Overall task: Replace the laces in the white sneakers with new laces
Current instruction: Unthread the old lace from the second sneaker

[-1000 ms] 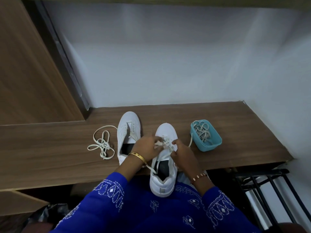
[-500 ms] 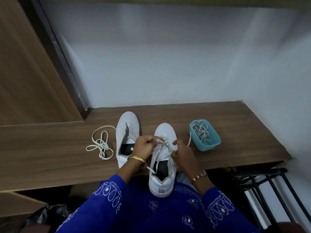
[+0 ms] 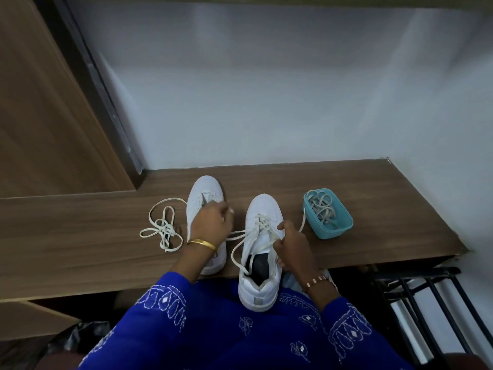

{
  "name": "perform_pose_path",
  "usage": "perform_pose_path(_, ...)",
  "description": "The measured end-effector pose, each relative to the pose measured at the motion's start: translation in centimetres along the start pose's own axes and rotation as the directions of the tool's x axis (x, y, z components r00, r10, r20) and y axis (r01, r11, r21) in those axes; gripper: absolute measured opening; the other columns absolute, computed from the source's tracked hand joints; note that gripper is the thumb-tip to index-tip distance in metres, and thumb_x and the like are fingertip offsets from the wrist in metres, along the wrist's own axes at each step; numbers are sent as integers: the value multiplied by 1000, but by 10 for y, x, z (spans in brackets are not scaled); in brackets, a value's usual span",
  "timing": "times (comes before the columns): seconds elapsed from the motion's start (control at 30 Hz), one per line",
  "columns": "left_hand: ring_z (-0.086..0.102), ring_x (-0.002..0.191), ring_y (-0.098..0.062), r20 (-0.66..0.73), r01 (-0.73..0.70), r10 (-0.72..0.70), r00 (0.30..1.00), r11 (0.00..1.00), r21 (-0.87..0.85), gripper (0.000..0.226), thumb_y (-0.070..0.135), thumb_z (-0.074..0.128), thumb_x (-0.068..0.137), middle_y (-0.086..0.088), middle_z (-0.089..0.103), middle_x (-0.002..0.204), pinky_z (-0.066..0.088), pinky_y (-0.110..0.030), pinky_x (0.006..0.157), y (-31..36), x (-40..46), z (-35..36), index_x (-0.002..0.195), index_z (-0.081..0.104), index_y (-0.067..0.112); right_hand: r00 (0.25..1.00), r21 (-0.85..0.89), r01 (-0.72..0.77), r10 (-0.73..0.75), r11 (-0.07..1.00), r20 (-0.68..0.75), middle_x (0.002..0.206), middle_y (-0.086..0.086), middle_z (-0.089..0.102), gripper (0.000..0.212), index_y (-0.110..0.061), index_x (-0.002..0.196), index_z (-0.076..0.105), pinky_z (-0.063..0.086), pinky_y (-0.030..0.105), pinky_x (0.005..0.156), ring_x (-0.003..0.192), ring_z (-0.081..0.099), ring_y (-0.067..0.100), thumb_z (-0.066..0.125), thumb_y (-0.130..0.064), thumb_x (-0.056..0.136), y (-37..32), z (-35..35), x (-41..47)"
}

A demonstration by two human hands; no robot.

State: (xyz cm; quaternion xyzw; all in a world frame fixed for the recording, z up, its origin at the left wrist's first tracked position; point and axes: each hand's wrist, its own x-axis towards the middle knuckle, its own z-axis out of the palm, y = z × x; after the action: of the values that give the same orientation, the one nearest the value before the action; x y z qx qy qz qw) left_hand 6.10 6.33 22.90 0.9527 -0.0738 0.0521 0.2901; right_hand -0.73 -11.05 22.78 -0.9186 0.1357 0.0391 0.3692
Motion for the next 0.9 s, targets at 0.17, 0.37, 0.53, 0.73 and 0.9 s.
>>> perform_pose_path(0.17,52,108,-20,275,-257,181,944,927,272,34,44,47,89,0,59,114,37,-33,93,18,-13,26,113,63,25,1000,-60,31,-31,998,-3,78,9,53,31,-8,116,44,43,30,62,72,56,26,45,-4,86,3,0,1)
perform_pose_path(0.37,51,109,-16,217,-266,201,955,907,328,38,52,47,86,3,62,106,13,-45,112,26,-25,26,102,66,23,995,-109,96,-95,989,9,76,5,51,32,-8,116,44,36,26,61,73,52,21,51,-10,86,3,3,0)
perform_pose_path(0.53,63,77,-23,137,-292,260,956,891,349,28,38,52,81,0,66,69,25,-56,105,21,-30,24,74,69,16,990,-138,132,-137,982,-31,80,13,59,32,-8,118,43,36,27,63,84,60,30,49,-7,87,5,8,-1)
perform_pose_path(0.73,62,70,-25,88,-136,113,990,932,335,16,32,67,68,2,62,60,29,-60,100,7,-27,19,61,60,19,996,-49,68,-70,996,-46,70,0,49,21,-13,97,42,35,25,60,70,50,21,48,2,83,20,1,7)
perform_pose_path(0.9,58,90,-26,99,-174,151,984,939,296,28,40,50,78,-2,62,80,17,-58,107,5,-26,21,76,61,15,1000,14,10,-10,1000,12,75,2,54,20,-18,92,42,48,32,60,67,54,20,55,-5,84,24,-1,12)
